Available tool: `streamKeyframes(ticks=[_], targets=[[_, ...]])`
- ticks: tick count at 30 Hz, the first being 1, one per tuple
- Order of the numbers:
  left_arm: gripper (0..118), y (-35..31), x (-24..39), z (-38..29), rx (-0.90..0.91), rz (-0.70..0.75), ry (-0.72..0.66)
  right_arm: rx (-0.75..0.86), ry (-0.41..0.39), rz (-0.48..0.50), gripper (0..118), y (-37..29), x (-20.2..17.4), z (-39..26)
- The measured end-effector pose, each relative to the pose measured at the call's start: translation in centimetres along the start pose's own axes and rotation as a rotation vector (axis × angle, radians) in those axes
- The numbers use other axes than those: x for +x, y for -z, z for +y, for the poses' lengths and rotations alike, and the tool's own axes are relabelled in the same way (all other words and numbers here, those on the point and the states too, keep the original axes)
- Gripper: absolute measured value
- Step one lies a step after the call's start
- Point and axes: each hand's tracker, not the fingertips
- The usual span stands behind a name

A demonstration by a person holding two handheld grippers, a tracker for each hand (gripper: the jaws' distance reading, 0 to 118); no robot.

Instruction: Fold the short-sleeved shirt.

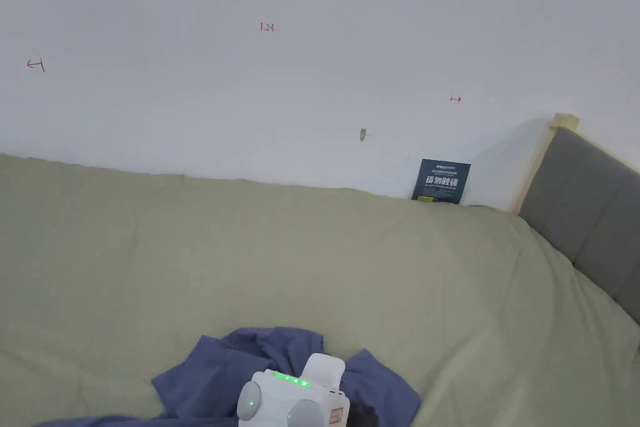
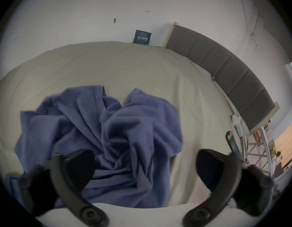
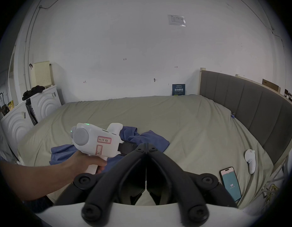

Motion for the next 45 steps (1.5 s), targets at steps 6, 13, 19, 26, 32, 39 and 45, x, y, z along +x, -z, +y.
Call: streamKeyframes(ticks=[6,13,19,26,32,39,45], targets=[[114,-13.1,1.3,-8.8,0.239,-0.031,0.051,0.03,-0.021,0.024,0,-2.5,-1.9,0.3],[95,-29.1,-2.3,-17.6,0.398,0.231,0.089,0.071,-0.047,0.058,0,-6.1,-5.5,-1.4],[0,-36.3,-6.7,-24.4,0.441,0.495,0.062,0.064,-0.081,0.077,0,-7.4,-8.3,-3.8],[0,-38.5,-12.5,-25.7,0.395,0.485,-0.114,0.024,-0.095,0.098,0,-8.0,-9.3,-4.8],[0,-33.1,-21.5,-21.4,0.201,0.37,-0.305,-0.018,-0.1,0.098,0,-7.3,-9.1,-5.3],[53,-26.3,-28.6,-18.3,0.051,0.508,-0.177,-0.051,-0.109,0.071,0,-5.8,-8.2,-5.4],[116,-23.0,-29.5,-16.4,0.043,0.551,-0.119,-0.107,-0.09,0.045,0,-3.4,-7.2,-5.8]])
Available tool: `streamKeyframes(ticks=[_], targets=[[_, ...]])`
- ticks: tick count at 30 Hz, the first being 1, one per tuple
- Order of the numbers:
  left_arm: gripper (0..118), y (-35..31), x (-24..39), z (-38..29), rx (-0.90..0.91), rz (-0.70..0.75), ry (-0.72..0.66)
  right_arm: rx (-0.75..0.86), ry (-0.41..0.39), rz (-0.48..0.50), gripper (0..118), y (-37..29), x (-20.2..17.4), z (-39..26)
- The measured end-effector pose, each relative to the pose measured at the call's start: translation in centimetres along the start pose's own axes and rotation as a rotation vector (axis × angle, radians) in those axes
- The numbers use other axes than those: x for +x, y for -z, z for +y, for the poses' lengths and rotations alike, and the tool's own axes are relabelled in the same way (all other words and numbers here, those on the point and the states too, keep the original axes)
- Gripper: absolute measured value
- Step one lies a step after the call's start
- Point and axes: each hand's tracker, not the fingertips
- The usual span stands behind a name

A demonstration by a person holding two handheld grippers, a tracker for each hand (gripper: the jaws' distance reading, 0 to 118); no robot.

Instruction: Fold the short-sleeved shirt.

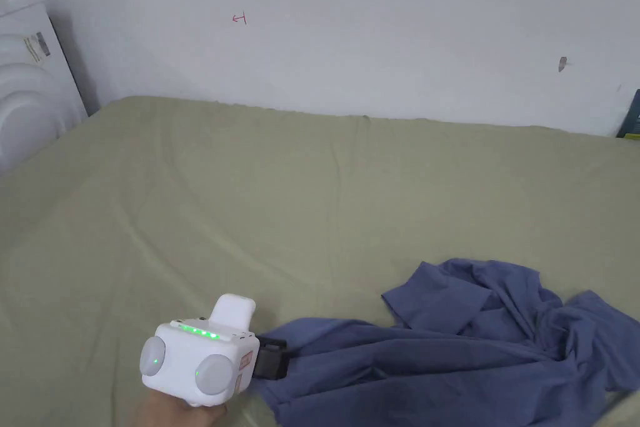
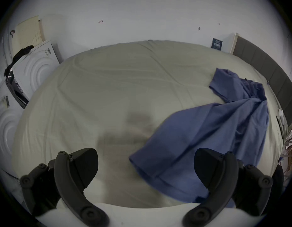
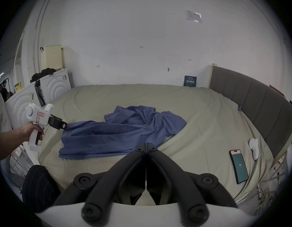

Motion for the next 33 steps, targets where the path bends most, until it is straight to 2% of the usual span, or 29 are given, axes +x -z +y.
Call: streamKeyframes(ticks=[2,3,5,7,8,9,10,11,16,21,26,30,31,32,33], targets=[[113,1.4,0.4,0.1,-0.033,-0.005,-0.009,-0.006,0.005,0.0,0,0.4,0.1,0.0],[107,2.0,0.7,0.1,-0.05,-0.001,-0.016,-0.01,0.005,0.0,0,0.6,0.1,0.0],[85,3.7,-0.5,0.9,-0.111,-0.004,-0.009,-0.016,0.0,-0.002,0,0.9,0.1,0.1],[83,4.3,-0.5,0.6,-0.141,-0.023,0.015,-0.017,-0.002,-0.001,0,0.9,0.1,0.2],[71,4.3,-1.0,0.8,-0.123,-0.026,0.004,-0.017,-0.003,-0.001,0,0.9,0.2,0.3],[51,4.1,-1.2,0.9,-0.122,-0.033,0.002,-0.015,-0.004,0.0,0,0.9,0.2,0.3],[19,3.6,-1.4,1.0,-0.119,-0.048,-0.007,-0.014,-0.007,-0.001,0,0.9,0.2,0.4],[2,3.2,-1.5,1.0,-0.104,-0.05,-0.015,-0.012,-0.007,-0.001,0,0.9,0.2,0.5],[1,2.6,-2.0,1.2,-0.127,-0.09,-0.005,-0.01,0.005,0.005,0,1.1,0.6,0.7],[1,-0.8,-2.2,2.2,-0.038,-0.196,-0.09,-0.057,-0.019,-0.002,0,3.5,1.8,1.4],[1,-3.6,-1.1,3.1,-0.012,-0.227,-0.097,-0.144,-0.02,-0.012,4,10.8,5.9,3.5],[1,-5.1,-0.2,3.4,0.005,-0.237,-0.102,-0.213,-0.033,-0.071,9,18.5,9.2,6.3],[1,-5.2,-0.3,3.4,0.007,-0.238,-0.106,-0.215,-0.023,-0.082,17,20.2,10.0,7.0],[1,-5.4,-0.1,3.5,0.012,-0.232,-0.109,-0.225,-0.007,-0.089,41,22.1,10.9,7.8],[1,-5.5,-0.2,3.5,0.014,-0.228,-0.112,-0.24,0.027,-0.101,72,23.9,11.9,8.5]])
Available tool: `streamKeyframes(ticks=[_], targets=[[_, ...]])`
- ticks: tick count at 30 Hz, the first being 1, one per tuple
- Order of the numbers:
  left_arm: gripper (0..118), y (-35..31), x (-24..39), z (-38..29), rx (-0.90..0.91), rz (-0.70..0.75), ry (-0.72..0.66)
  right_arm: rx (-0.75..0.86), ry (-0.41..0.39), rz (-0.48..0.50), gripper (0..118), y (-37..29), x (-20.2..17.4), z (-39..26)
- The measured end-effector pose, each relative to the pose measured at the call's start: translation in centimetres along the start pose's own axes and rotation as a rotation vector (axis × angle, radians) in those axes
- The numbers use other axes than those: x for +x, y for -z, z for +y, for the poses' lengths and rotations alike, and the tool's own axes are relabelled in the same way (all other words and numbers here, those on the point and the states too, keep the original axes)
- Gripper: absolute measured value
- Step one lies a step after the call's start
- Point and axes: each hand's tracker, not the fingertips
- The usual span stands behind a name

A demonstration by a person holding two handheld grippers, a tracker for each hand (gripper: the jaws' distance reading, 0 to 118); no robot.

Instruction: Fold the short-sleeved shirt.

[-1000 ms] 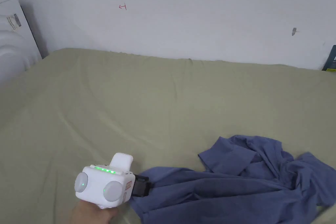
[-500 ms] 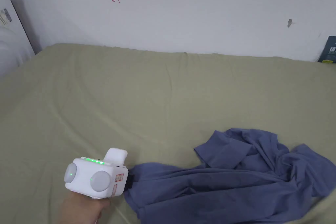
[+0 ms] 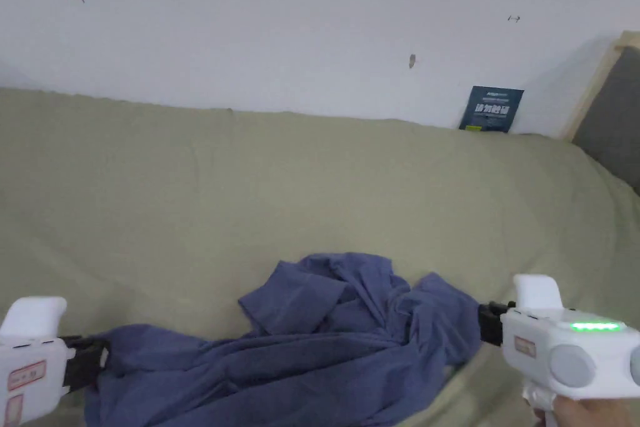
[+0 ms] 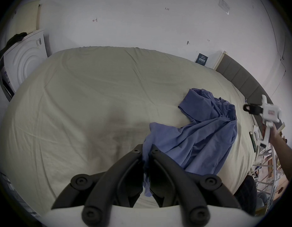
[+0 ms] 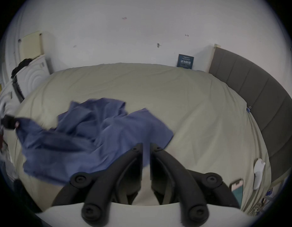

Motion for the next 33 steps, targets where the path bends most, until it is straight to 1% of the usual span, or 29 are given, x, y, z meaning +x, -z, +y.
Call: streamKeyframes(ticks=[1,2,4,8,10,11,13,15,16,17,18,19,20,21,23,24,26,31,33], targets=[[1,0.0,-0.1,0.1,-0.003,-0.001,-0.003,-0.015,0.033,-0.009,101,1.4,0.7,0.8],[1,0.0,-0.1,0.1,-0.005,0.0,-0.007,-0.049,0.06,-0.012,118,3.1,1.4,1.7],[1,0.0,-0.1,0.2,-0.008,0.008,-0.011,-0.126,0.115,-0.02,118,6.0,2.4,2.7],[1,0.2,0.4,0.4,-0.013,0.013,-0.02,-0.19,0.203,-0.042,118,9.9,3.9,3.5],[1,0.5,0.5,0.4,-0.022,0.017,-0.018,-0.241,0.246,-0.077,118,11.1,4.3,3.4],[1,0.7,0.7,0.5,-0.025,0.019,-0.019,-0.248,0.26,-0.083,118,11.7,4.4,3.5],[1,0.9,0.9,0.6,-0.031,0.019,-0.019,-0.256,0.258,-0.083,117,12.3,4.4,3.6],[1,1.2,0.9,0.7,-0.037,0.02,-0.019,-0.278,0.249,-0.077,90,12.6,4.2,3.7],[1,1.4,0.8,0.8,-0.038,0.021,-0.02,-0.304,0.243,-0.077,81,12.8,4.1,3.6],[1,1.6,1.0,0.8,-0.04,0.024,-0.018,-0.339,0.233,-0.077,81,13.0,3.8,3.3],[1,1.7,1.0,0.8,-0.042,0.033,-0.016,-0.352,0.202,-0.083,51,12.9,3.5,3.1],[1,2.0,1.0,0.8,-0.041,0.046,-0.015,-0.353,0.164,-0.111,32,12.7,3.1,2.9],[1,2.4,0.8,0.8,-0.041,0.068,-0.014,-0.347,0.164,-0.121,19,12.4,2.9,2.6],[1,2.7,0.7,0.8,-0.047,0.079,-0.019,-0.338,0.176,-0.111,9,11.9,2.6,2.3],[1,3.5,0.3,0.7,-0.058,0.092,-0.032,-0.33,0.197,-0.107,6,11.4,3.0,2.3],[1,3.7,0.0,0.7,-0.06,0.097,-0.042,-0.308,0.235,-0.068,6,11.0,3.2,2.4],[0,3.6,-0.6,0.6,-0.025,0.13,-0.06,-0.271,0.265,-0.049,6,9.6,3.6,2.8],[0,1.6,-1.7,1.8,0.041,0.111,-0.106,-0.132,0.298,0.031,6,4.4,4.6,5.5],[0,0.2,-1.9,3.2,0.062,0.054,-0.117,-0.08,0.289,0.048,6,1.9,5.0,7.1]])
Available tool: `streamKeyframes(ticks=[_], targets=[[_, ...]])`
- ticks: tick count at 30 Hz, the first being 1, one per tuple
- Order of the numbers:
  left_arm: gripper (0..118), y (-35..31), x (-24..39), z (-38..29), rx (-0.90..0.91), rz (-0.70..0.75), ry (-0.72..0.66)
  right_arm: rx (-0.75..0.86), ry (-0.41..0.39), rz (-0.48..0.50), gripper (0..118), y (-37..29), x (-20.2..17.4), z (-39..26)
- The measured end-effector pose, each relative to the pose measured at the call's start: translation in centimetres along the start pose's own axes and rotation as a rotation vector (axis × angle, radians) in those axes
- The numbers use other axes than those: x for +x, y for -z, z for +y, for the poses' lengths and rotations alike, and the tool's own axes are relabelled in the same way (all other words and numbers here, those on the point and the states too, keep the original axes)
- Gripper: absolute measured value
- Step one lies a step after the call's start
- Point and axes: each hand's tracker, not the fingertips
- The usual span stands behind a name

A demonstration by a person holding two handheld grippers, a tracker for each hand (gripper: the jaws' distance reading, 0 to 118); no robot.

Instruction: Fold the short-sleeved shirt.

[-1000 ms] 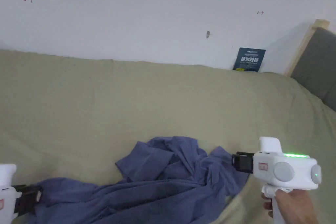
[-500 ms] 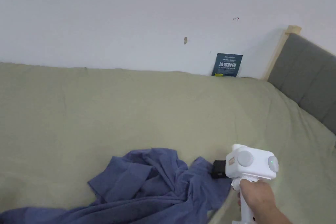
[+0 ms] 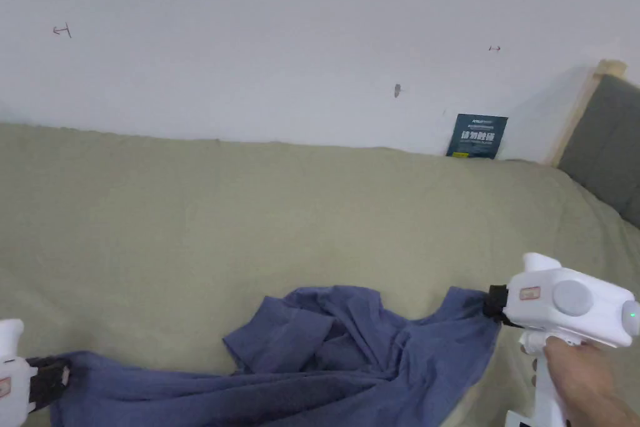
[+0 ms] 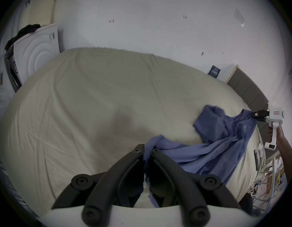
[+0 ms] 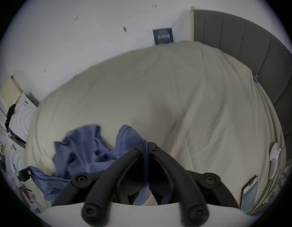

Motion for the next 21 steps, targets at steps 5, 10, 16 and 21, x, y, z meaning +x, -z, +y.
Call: streamKeyframes(ticks=[5,10,16,21], targets=[[0,-3.9,0.5,4.2,0.101,0.013,0.045,0.135,-0.068,0.042,6,-6.8,-1.6,3.6],[0,-8.7,0.5,9.3,0.221,0.028,0.051,0.273,-0.137,0.053,6,-14.9,-4.0,7.5],[0,-16.3,0.5,17.8,0.401,0.034,0.011,0.424,-0.139,0.059,6,-23.8,-5.6,13.8],[0,-21.5,2.2,25.3,0.514,0.056,0.03,0.553,-0.126,0.08,6,-29.8,-7.0,19.7]])
